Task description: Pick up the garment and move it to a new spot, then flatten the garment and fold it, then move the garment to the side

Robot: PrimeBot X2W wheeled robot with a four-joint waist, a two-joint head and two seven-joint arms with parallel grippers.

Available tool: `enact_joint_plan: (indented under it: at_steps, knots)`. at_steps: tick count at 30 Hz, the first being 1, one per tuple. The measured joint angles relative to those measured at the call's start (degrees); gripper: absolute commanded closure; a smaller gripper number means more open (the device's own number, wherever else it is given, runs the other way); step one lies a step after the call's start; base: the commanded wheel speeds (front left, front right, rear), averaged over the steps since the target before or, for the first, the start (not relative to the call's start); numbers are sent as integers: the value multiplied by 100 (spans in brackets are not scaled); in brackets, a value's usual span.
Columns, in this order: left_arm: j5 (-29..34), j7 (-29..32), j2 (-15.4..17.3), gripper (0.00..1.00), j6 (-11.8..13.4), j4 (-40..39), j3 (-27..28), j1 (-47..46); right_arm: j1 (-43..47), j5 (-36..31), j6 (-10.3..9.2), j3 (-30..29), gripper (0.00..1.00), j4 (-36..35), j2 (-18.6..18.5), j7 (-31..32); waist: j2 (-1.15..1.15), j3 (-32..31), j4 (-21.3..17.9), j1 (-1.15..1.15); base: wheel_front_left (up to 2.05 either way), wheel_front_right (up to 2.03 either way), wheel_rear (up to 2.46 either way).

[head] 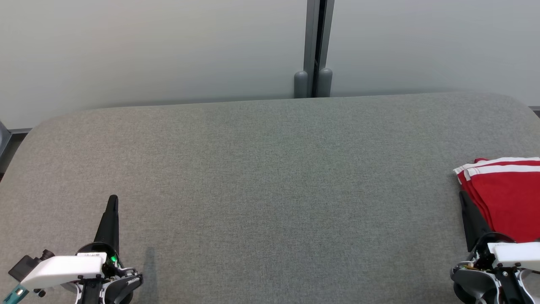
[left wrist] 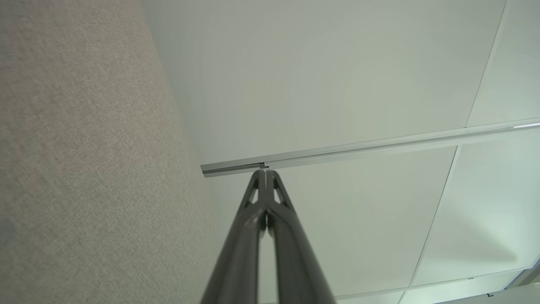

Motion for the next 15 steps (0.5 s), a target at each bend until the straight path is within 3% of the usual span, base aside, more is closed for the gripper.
enact_joint_plan:
  at_steps: [15]
  knots:
    - [-390,98,5,100,-46,-80,42,-38,25,434,0,-53,100,-116,-4,115,0,-44,6,0,0,0,0]
